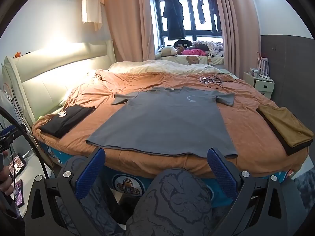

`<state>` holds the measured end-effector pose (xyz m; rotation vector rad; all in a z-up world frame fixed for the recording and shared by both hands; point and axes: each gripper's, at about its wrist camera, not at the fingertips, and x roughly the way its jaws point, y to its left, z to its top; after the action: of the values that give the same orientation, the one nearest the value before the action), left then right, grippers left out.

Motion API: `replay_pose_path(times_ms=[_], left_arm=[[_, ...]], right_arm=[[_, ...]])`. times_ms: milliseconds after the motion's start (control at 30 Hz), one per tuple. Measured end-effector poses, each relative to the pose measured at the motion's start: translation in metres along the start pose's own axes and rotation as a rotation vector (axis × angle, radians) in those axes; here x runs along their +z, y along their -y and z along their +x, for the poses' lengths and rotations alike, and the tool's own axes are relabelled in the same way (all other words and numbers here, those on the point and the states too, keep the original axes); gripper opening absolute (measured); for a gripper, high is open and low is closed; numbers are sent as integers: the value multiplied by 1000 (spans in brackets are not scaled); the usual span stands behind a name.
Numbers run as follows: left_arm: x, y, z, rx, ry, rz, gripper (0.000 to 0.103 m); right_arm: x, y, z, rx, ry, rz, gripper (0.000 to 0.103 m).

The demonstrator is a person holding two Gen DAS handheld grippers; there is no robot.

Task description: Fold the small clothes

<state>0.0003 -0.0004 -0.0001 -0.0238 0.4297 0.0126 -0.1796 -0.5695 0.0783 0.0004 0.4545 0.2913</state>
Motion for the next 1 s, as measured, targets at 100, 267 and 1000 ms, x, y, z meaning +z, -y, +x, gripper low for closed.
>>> replay_pose_path(times_ms=[100,267,1000], left_arm=[[0,0,0,-4,-1,1,103],[1,5,-1,-8,4,-1,103],[3,4,-6,-23,26,-3,103]], right_arm=[[0,-1,-1,-3,7,-10,103],[0,-4,1,0,9,-7,103],[1,1,-3,-6,17,-4,103]])
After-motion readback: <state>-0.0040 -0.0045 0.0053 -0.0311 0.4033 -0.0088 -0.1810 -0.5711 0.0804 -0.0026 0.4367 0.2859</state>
